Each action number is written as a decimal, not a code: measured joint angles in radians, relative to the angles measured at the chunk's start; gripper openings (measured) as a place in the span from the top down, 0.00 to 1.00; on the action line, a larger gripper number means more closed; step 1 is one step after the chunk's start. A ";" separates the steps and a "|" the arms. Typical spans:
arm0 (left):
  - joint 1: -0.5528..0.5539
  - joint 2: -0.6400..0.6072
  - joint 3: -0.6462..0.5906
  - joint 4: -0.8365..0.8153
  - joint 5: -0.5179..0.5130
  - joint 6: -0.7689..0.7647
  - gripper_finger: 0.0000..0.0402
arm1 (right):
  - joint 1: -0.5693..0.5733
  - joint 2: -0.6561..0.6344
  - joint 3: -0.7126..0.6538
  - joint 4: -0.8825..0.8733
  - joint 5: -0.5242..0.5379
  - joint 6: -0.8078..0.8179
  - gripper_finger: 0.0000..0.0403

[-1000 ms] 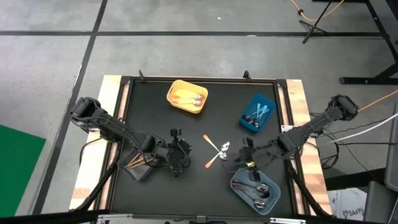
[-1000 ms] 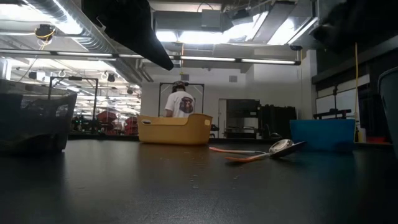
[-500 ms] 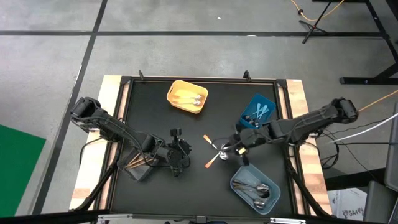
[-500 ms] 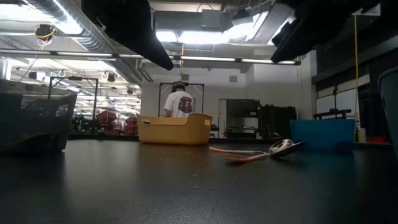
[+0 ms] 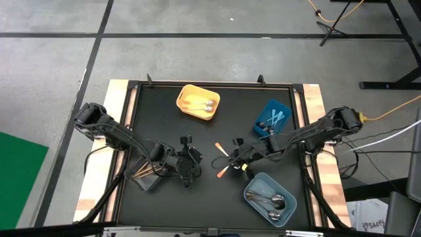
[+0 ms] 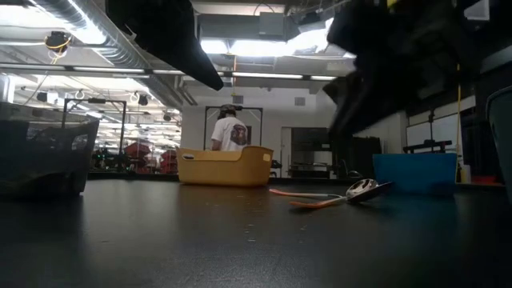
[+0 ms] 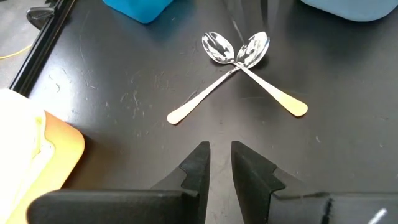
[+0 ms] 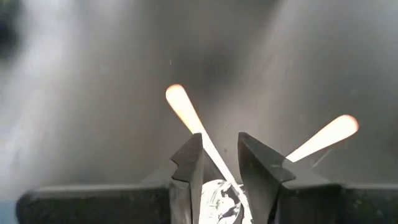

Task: Sort silverware by color (type)
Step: Put the orange spoon into the yellow bin

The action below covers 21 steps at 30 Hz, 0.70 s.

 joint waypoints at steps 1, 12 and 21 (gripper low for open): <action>0.000 0.000 0.000 0.000 0.000 0.000 0.85 | 0.000 0.018 0.000 0.000 0.000 0.000 0.78; 0.000 0.000 0.000 0.000 0.000 0.000 0.85 | -0.017 0.145 0.000 0.000 0.006 0.000 0.78; 0.000 0.000 0.000 0.000 0.000 0.000 0.85 | -0.052 0.187 0.001 0.002 -0.011 0.000 0.78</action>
